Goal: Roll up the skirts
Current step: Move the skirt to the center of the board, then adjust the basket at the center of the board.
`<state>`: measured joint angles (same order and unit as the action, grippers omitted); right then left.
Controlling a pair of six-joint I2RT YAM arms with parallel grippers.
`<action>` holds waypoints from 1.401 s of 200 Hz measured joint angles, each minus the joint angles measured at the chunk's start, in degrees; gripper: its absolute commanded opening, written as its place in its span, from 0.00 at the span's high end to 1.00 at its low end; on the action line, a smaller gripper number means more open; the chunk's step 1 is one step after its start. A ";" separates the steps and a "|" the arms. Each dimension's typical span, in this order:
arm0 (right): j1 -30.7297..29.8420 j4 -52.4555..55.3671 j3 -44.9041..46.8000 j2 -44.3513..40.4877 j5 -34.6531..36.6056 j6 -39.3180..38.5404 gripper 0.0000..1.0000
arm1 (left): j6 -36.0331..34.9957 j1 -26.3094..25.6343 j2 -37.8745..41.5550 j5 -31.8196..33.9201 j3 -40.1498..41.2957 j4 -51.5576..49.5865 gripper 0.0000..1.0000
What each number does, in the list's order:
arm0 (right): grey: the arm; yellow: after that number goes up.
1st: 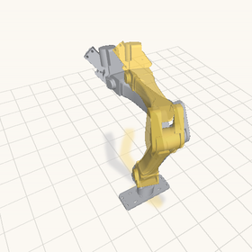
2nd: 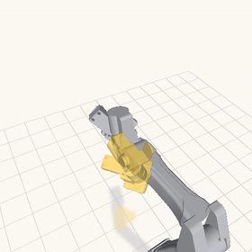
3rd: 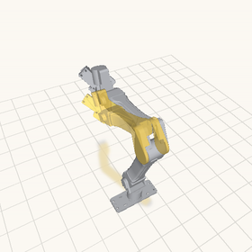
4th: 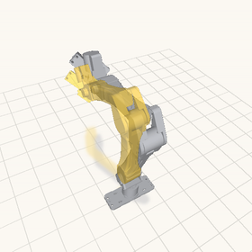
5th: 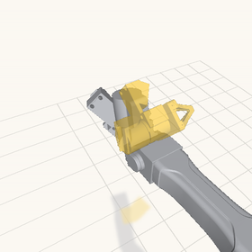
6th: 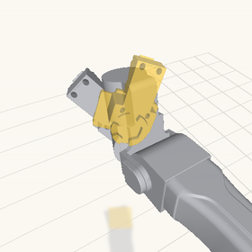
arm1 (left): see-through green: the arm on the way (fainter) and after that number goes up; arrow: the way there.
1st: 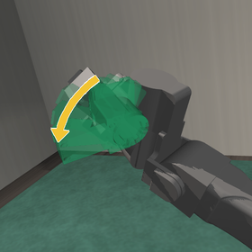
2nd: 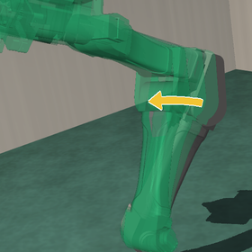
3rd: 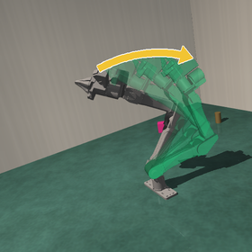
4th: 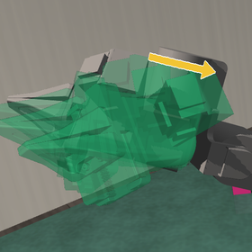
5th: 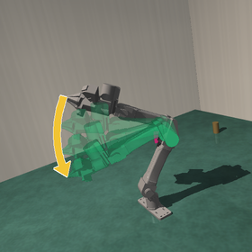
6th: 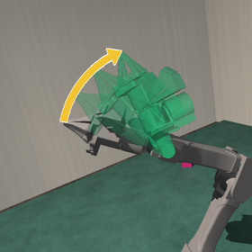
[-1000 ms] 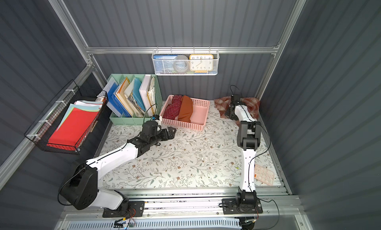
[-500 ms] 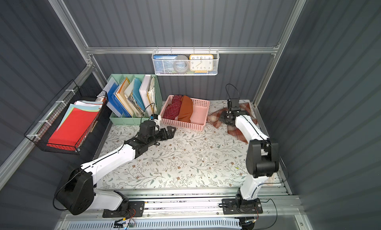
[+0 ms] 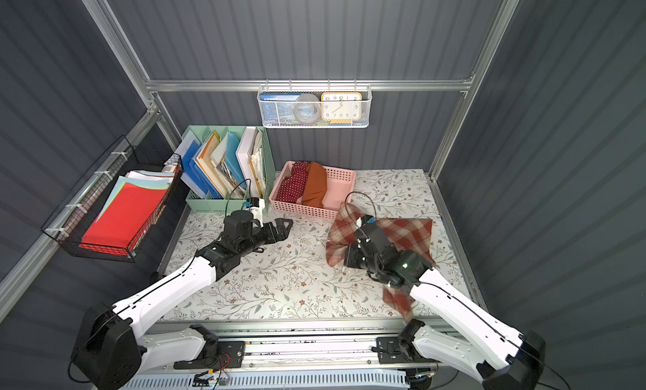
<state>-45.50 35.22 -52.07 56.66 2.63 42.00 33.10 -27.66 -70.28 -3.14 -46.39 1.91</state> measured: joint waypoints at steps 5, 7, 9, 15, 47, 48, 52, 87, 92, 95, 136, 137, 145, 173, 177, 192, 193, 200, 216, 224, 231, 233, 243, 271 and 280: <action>-2.82 -0.52 0.57 0.35 -0.48 1.22 0.87 | 0.00 0.00 0.20 0.11 0.24 -0.07 0.00; -4.17 -0.98 0.85 0.68 -1.09 1.90 0.86 | 0.00 0.00 0.26 0.15 0.31 -0.07 0.00; -5.11 -1.16 1.07 0.98 -1.46 2.38 0.85 | 0.02 0.00 0.31 0.17 0.42 -0.04 0.00; -7.69 -2.08 1.68 2.05 -2.89 3.56 0.80 | 0.09 0.00 0.39 0.31 0.66 -0.07 0.00; -16.68 -4.46 2.05 8.28 -12.17 6.43 0.44 | 0.72 0.00 0.61 0.59 1.88 -0.20 0.00; -16.79 -4.37 1.97 8.28 -12.35 6.43 0.44 | 0.76 0.00 0.61 0.59 1.90 -0.20 0.00; -17.14 -3.85 1.49 8.31 -13.22 6.25 0.43 | 0.87 0.00 0.59 0.59 1.97 -0.22 0.00; -17.33 3.61 -8.24 5.44 -4.22 0.90 0.36 | 1.14 0.00 -2.45 0.55 1.75 1.11 0.01; -17.05 4.59 -9.25 4.83 -1.46 0.07 0.36 | 1.20 0.00 -3.78 0.57 1.29 1.16 0.03; -16.52 5.27 -9.88 4.59 0.72 -0.61 0.36 | 1.31 0.00 -4.79 0.81 0.98 1.22 0.04; 0.26 2.97 -12.07 11.50 15.43 -8.96 0.36 | 2.60 1.11 -15.17 4.42 -1.90 3.19 1.00; 0.68 2.78 -12.09 11.89 15.43 -9.16 0.36 | 2.71 1.25 -15.39 4.42 -1.97 3.32 1.00; 4.74 0.70 -12.72 16.41 15.67 -11.15 0.37 | 2.95 2.27 -16.79 4.50 -2.32 4.00 1.00; 15.82 -3.65 -20.41 35.43 12.17 -16.00 0.43 | 3.58 7.50 -23.78 2.91 -5.64 6.69 1.00; 17.16 -3.74 -22.86 38.75 11.13 -16.55 0.44 | 3.63 8.24 -25.35 2.51 -6.58 6.95 1.00; 20.85 -5.05 -32.00 49.55 8.28 -17.77 0.53 | 3.56 9.97 -30.69 0.94 -10.25 7.78 1.00; 21.00 -5.14 -32.39 50.03 8.24 -17.79 0.55 | 3.56 10.08 -31.26 0.74 -10.67 7.91 1.00; 22.29 -5.68 -36.46 54.47 7.19 -18.38 0.62 | 3.52 10.43 -33.83 -0.22 -12.59 8.22 1.00; 24.33 -6.25 -42.62 61.09 5.11 -19.21 0.81 | 2.84 10.78 -40.70 -3.43 -18.18 8.87 1.00; 25.22 -6.56 -44.04 62.95 4.17 -18.97 0.89 | 2.47 10.78 -43.91 -4.98 -20.92 9.20 1.00; 25.97 -7.02 -45.38 64.06 3.17 -18.05 0.92 | 2.25 10.78 -46.53 -6.23 -23.17 9.35 1.00; 26.16 -7.21 -45.92 64.39 3.10 -18.40 0.94 | 2.16 10.78 -47.30 -6.54 -23.80 9.46 1.00; 27.06 -7.10 -48.22 65.68 2.08 -18.18 0.98 | 1.86 10.75 -50.16 -7.87 -26.21 9.60 1.00; 29.03 -6.73 -54.69 70.66 -0.24 -20.06 0.90 | 0.98 10.73 -55.54 -10.64 -32.13 10.03 1.00; 29.40 -6.38 -58.21 72.85 -0.98 -20.68 0.71 | 0.76 10.73 -57.05 -11.23 -34.58 10.03 1.00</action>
<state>-16.10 28.84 -110.28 129.51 1.65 21.32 33.87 -16.93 -127.33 -14.37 -80.97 11.94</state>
